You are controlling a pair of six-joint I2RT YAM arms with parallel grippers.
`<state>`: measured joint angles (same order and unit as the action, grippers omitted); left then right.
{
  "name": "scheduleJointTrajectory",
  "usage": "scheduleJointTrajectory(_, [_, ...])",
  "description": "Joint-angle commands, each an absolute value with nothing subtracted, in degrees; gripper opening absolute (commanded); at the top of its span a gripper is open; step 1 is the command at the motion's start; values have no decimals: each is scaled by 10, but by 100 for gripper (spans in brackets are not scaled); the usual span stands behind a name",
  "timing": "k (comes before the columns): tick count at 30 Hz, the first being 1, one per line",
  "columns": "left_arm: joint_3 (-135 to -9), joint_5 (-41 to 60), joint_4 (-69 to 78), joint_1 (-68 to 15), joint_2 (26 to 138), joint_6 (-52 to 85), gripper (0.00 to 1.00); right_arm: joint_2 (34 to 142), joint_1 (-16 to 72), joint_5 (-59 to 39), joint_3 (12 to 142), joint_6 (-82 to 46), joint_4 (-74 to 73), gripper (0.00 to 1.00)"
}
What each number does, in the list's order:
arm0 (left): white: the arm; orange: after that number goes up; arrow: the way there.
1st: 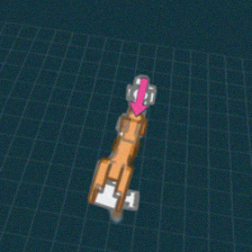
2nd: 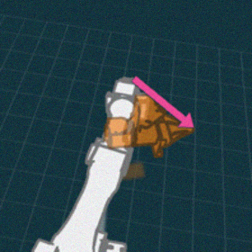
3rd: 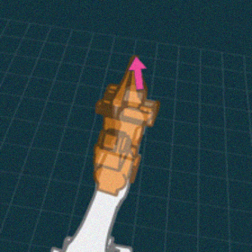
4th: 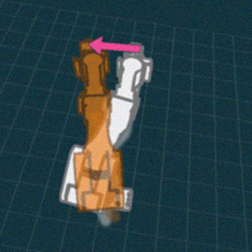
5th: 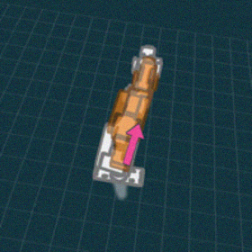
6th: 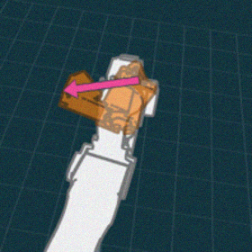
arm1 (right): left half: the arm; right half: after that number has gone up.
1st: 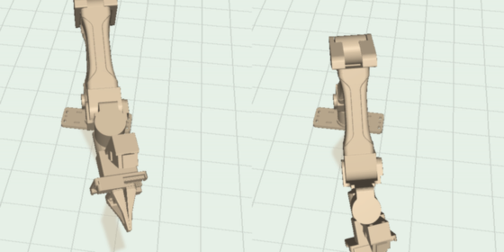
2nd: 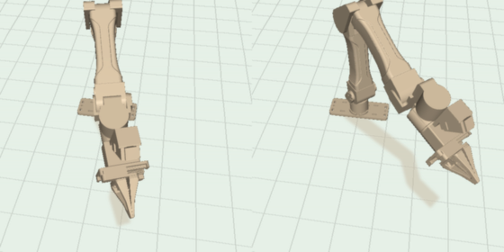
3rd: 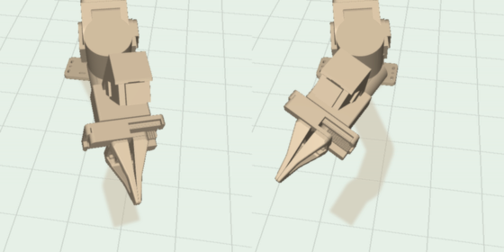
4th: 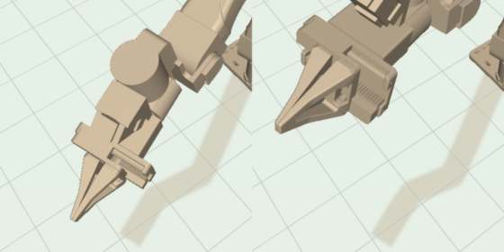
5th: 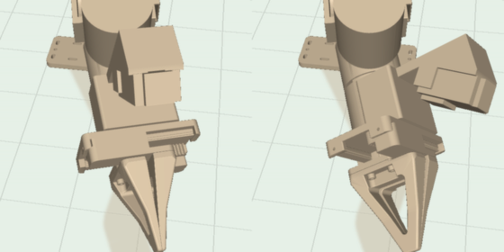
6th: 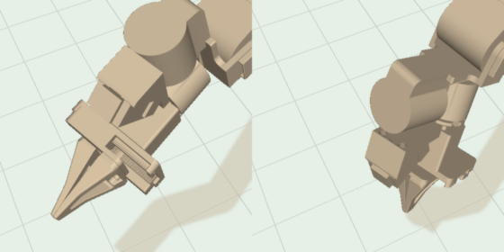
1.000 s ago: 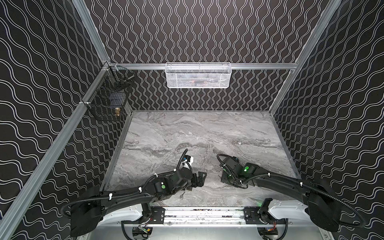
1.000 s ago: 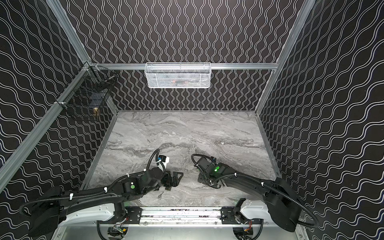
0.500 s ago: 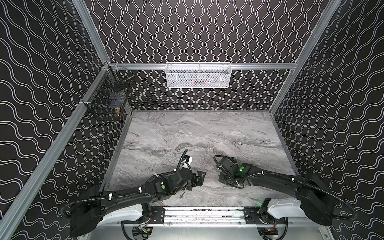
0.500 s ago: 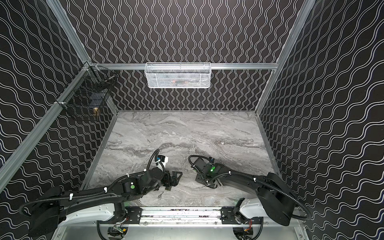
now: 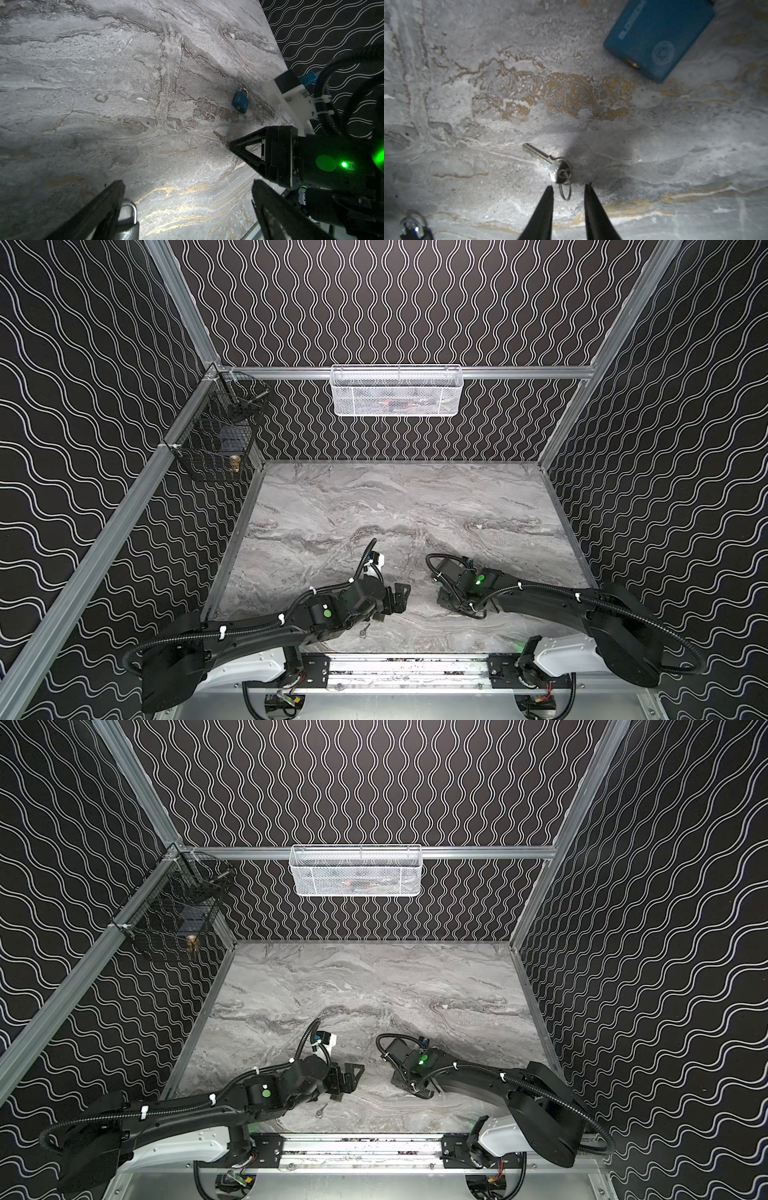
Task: Unlock with the key
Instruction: 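Lower the right gripper and close it on the silver key's ring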
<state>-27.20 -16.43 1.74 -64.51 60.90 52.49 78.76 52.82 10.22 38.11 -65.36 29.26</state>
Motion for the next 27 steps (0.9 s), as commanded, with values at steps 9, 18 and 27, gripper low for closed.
scheduleJointTrajectory(9, [-278, -168, 28, -645, 620, 531, 99, 804, 529, 122, 374, -666, 277, 24])
scheduleJointTrajectory(18, [-282, -166, 31, -646, 628, 533, 99, 809, 528, 119, 365, -662, 267, 13])
scheduleJointTrajectory(27, [-282, -162, 35, -645, 623, 540, 99, 798, 526, 113, 352, -654, 243, 6])
